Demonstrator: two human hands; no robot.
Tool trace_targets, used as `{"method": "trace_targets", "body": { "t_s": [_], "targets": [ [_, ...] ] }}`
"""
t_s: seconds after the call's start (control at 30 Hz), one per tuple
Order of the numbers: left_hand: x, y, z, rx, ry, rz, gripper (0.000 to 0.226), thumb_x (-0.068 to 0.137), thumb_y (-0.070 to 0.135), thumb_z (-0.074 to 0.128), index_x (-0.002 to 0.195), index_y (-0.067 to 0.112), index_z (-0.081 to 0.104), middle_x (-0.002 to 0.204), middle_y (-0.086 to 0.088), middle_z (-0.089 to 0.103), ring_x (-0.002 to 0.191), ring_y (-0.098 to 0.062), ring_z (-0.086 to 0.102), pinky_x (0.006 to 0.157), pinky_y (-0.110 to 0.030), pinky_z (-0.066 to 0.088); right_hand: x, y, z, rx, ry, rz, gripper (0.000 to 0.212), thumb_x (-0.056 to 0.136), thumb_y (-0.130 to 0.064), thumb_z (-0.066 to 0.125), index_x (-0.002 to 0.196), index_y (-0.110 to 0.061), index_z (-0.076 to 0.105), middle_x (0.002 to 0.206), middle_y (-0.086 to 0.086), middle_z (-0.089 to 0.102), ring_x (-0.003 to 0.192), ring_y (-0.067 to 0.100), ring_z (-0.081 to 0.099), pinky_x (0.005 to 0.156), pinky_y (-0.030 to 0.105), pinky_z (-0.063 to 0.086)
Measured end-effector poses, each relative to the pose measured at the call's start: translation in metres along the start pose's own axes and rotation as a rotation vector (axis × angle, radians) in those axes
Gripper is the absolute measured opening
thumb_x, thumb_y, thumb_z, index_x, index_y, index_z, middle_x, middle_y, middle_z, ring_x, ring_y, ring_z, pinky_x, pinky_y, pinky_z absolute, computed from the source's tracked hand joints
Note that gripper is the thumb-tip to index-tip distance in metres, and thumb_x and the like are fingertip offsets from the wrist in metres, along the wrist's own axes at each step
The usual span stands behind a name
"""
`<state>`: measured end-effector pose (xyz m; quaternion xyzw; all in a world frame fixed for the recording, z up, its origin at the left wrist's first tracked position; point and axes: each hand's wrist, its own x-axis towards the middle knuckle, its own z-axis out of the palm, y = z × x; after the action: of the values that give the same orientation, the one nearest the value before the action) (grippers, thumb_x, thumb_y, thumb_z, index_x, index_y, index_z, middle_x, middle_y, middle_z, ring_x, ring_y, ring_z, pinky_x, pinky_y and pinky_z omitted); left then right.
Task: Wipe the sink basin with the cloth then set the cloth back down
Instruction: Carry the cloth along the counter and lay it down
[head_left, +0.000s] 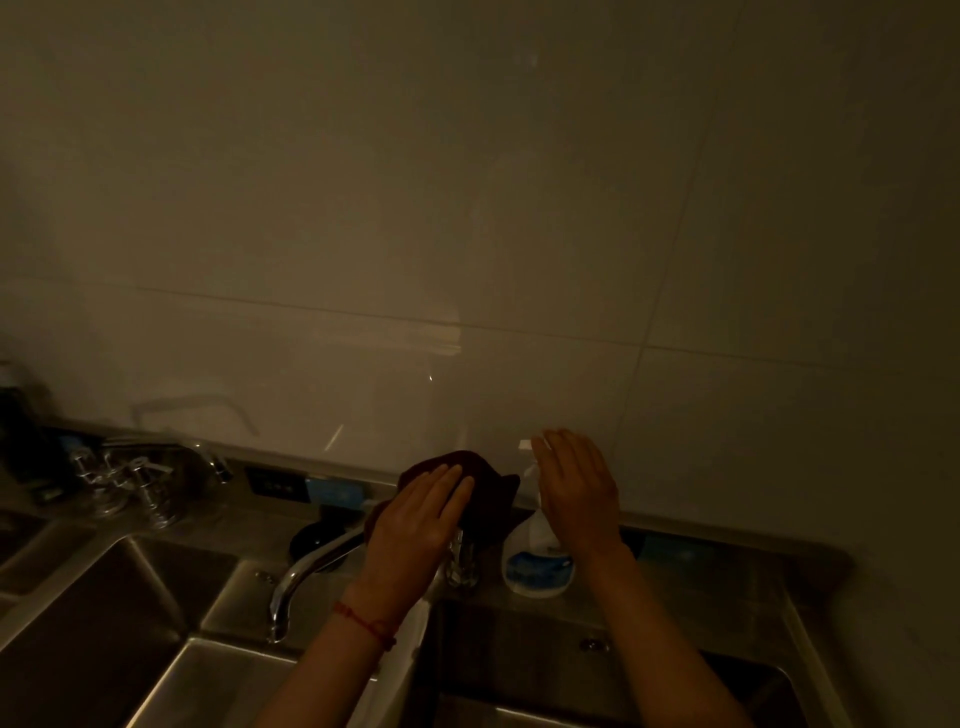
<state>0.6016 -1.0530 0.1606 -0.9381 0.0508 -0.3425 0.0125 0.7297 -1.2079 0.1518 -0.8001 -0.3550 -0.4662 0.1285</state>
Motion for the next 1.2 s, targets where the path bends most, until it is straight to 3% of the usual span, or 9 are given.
{"method": "trace_targets", "body": {
  "t_s": [0.07, 0.17, 0.33, 0.53, 0.67, 0.73, 0.87, 1.1, 1.2],
  "targets": [
    [-0.002, 0.001, -0.003, 0.002, 0.005, -0.001, 0.066, 0.028, -0.008, 0.092, 0.092, 0.003, 0.078, 0.094, -0.015, 0.077, 0.084, -0.028, 0.076, 0.070, -0.038, 0.061, -0.002, -0.001, -0.006, -0.007, 0.014, -0.012, 0.043, 0.097, -0.005, 0.029, 0.096, -0.001, 0.071, 0.096, 0.015, 0.072, 0.089, 0.029, 0.069, 0.084, 0.043, 0.053],
    [-0.005, 0.002, -0.010, -0.005, 0.026, -0.003, 0.066, 0.030, -0.011, 0.090, 0.093, 0.003, 0.078, 0.095, -0.015, 0.077, 0.084, -0.028, 0.075, 0.071, -0.039, 0.061, -0.004, -0.004, -0.017, -0.022, 0.026, -0.019, 0.047, 0.099, -0.006, 0.024, 0.097, -0.002, 0.071, 0.097, 0.015, 0.072, 0.091, 0.030, 0.069, 0.085, 0.044, 0.053],
    [-0.012, 0.006, -0.025, 0.002, 0.032, -0.003, 0.066, 0.030, -0.008, 0.091, 0.094, 0.003, 0.077, 0.096, -0.015, 0.076, 0.085, -0.028, 0.075, 0.071, -0.039, 0.060, -0.002, -0.009, -0.036, -0.032, 0.058, -0.040, 0.032, 0.091, -0.001, 0.040, 0.099, -0.002, 0.071, 0.100, 0.015, 0.071, 0.094, 0.030, 0.068, 0.086, 0.044, 0.053],
    [-0.024, 0.012, -0.046, 0.018, 0.059, -0.002, 0.067, 0.030, -0.008, 0.092, 0.094, 0.003, 0.077, 0.096, -0.015, 0.076, 0.086, -0.028, 0.075, 0.074, -0.040, 0.060, -0.003, -0.021, -0.063, -0.050, 0.080, -0.090, 0.029, 0.080, -0.001, 0.049, 0.097, -0.002, 0.072, 0.099, 0.014, 0.072, 0.093, 0.029, 0.069, 0.085, 0.043, 0.053],
    [-0.035, 0.016, -0.064, 0.019, 0.088, 0.000, 0.064, 0.030, -0.005, 0.093, 0.092, 0.004, 0.078, 0.094, -0.015, 0.077, 0.085, -0.027, 0.076, 0.073, -0.039, 0.060, -0.004, -0.033, -0.081, -0.037, 0.090, -0.094, 0.029, 0.084, 0.000, 0.045, 0.097, -0.001, 0.071, 0.098, 0.016, 0.072, 0.093, 0.030, 0.069, 0.085, 0.043, 0.053],
    [-0.041, 0.017, -0.072, 0.017, 0.111, -0.001, 0.061, 0.033, -0.006, 0.093, 0.091, 0.003, 0.078, 0.093, -0.015, 0.077, 0.084, -0.028, 0.076, 0.073, -0.040, 0.060, -0.002, -0.039, -0.090, -0.031, 0.092, -0.104, 0.025, 0.080, 0.004, 0.054, 0.098, 0.000, 0.071, 0.098, 0.017, 0.071, 0.092, 0.030, 0.069, 0.085, 0.044, 0.053],
    [-0.054, 0.013, -0.087, 0.031, 0.110, -0.009, 0.061, 0.035, -0.005, 0.094, 0.094, 0.004, 0.078, 0.095, -0.015, 0.077, 0.086, -0.028, 0.075, 0.074, -0.039, 0.060, 0.001, -0.056, -0.108, -0.003, 0.075, -0.099, 0.035, 0.062, 0.004, 0.076, 0.096, 0.000, 0.071, 0.097, 0.017, 0.072, 0.091, 0.030, 0.069, 0.083, 0.044, 0.055],
    [-0.078, -0.001, -0.113, 0.050, 0.214, 0.007, 0.045, 0.052, -0.010, 0.082, 0.095, 0.003, 0.077, 0.096, -0.017, 0.076, 0.086, -0.029, 0.075, 0.076, -0.040, 0.060, 0.006, -0.096, -0.137, 0.050, 0.043, -0.114, 0.041, 0.058, 0.004, 0.081, 0.098, 0.002, 0.070, 0.097, 0.018, 0.072, 0.092, 0.030, 0.069, 0.084, 0.043, 0.053],
    [-0.089, -0.009, -0.132, 0.058, 0.231, 0.000, 0.049, 0.046, -0.010, 0.088, 0.093, 0.002, 0.077, 0.095, -0.017, 0.076, 0.085, -0.029, 0.075, 0.075, -0.041, 0.060, 0.009, -0.117, -0.149, 0.059, 0.009, -0.117, 0.045, 0.057, 0.003, 0.082, 0.100, 0.001, 0.069, 0.099, 0.017, 0.071, 0.093, 0.030, 0.068, 0.086, 0.042, 0.052]
  ]
}}
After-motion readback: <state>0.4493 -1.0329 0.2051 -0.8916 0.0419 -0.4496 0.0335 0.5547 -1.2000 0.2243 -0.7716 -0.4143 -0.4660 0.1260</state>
